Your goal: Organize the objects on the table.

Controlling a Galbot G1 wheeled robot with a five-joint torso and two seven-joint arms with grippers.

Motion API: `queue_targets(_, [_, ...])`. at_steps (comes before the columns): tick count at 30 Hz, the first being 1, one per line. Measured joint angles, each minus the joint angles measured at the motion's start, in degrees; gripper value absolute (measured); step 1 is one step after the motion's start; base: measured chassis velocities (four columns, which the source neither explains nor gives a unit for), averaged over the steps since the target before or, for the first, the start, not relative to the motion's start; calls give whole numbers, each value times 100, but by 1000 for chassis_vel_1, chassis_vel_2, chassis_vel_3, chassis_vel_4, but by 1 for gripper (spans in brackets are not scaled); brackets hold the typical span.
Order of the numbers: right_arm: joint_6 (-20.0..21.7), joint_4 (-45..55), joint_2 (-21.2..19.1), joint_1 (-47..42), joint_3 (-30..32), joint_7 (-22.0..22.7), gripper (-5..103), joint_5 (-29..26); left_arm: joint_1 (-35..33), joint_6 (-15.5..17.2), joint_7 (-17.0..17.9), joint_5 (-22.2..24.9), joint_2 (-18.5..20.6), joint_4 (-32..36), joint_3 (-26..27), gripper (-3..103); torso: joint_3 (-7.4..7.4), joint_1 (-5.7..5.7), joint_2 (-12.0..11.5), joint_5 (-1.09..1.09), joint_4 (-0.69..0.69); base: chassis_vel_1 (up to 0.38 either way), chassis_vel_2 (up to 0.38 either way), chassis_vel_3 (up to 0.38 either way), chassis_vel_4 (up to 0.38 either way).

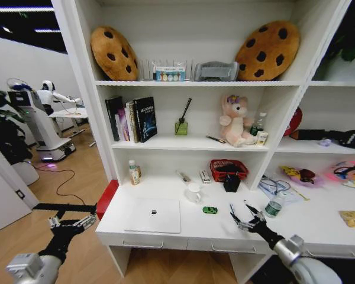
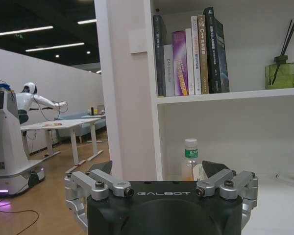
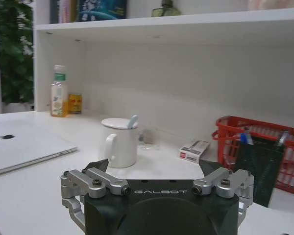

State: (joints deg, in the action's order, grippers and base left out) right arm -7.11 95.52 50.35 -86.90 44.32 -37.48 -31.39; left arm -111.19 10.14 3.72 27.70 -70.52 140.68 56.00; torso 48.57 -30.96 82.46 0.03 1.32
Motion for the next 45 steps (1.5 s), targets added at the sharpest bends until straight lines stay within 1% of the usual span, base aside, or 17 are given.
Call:
queue_targets(1, [41,-181,-143,201,-89,-366,100,-3,0,0,0,0,1,0,-1,100,0,0,0,0,0,0,0,0,0])
queue_targets(2, [41,-181,-143,201,-89,-366,100,-3,0,0,0,0,1,0,-1,100,0,0,0,0,0,0,0,0,0])
queue_targets(4, [131,-493,-417,502,-242,-1059,100,-69,1,-1,0,1,1,-2,-1,100,0,0,0,-2,-1,0,0,0,0])
queue_targets(10, [151,-648,-535,620,-338,-1339,100,-127,1,-1,-1,2,2,-3,-1,100,0,0,0,-3,0,0,0,0,0])
queue_targets(14, [207,-1194,-783,991,-667,-2273,100,-210,0,-3,-1,3,3,-5,-1,100,0,1,0,-1,4,0,0,0,0])
queue_targets(15, [207,-1194,-783,991,-667,-2273,100,-210,0,-3,-1,3,3,-5,-1,100,0,1,0,-1,4,0,0,0,0])
queue_targets(16, [264,-1513,-928,1414,-963,-2683,100,-216,1,-6,-7,3,4,-5,-1,100,0,0,0,-2,0,0,0,0,0])
queue_targets(17, [287,-1889,-1003,2090,-1540,-2827,100,-207,0,-6,-6,4,4,-6,-2,100,-1,0,0,-5,0,0,0,0,0])
queue_targets(18, [276,-2176,-940,2590,-1981,-2803,100,-158,0,-6,-7,4,5,-6,-2,100,0,0,0,-2,-2,0,0,0,0])
queue_targets(19, [276,-2176,-940,2590,-1981,-2803,100,-158,0,-6,-7,4,5,-6,-2,100,0,0,0,-2,-2,0,0,0,0])
queue_targets(20, [240,-2443,-846,2991,-2401,-2756,100,-71,0,-6,-6,4,5,-6,-2,100,0,0,0,-3,-2,0,0,0,0])
queue_targets(23, [69,-2991,-611,3558,-2990,-2697,100,158,0,-6,-6,4,5,-6,-2,100,-1,0,0,-3,0,0,0,0,0])
queue_targets(29, [-151,-3374,-339,3893,-3279,-2509,100,327,0,-6,-6,4,6,-7,-2,100,-1,0,0,-3,0,0,0,0,0])
queue_targets(37, [-230,-3419,-260,3960,-3370,-2413,103,456,0,-6,-6,4,5,-7,-2,100,-1,1,1,-3,1,0,0,0,0])
queue_targets(40, [-267,-3424,-240,3978,-3404,-2378,96,529,0,-5,-5,4,6,-7,-2,100,-1,1,1,-3,1,0,0,0,0])
queue_targets(43, [-322,-3402,-233,3987,-3414,-2387,80,650,0,-5,-4,4,5,-7,-2,100,-3,2,1,-5,1,0,0,0,0])
queue_targets(45, [-332,-3393,-234,3980,-3412,-2388,74,662,0,-5,-4,4,5,-7,-2,100,-3,1,2,-5,1,0,0,0,0])
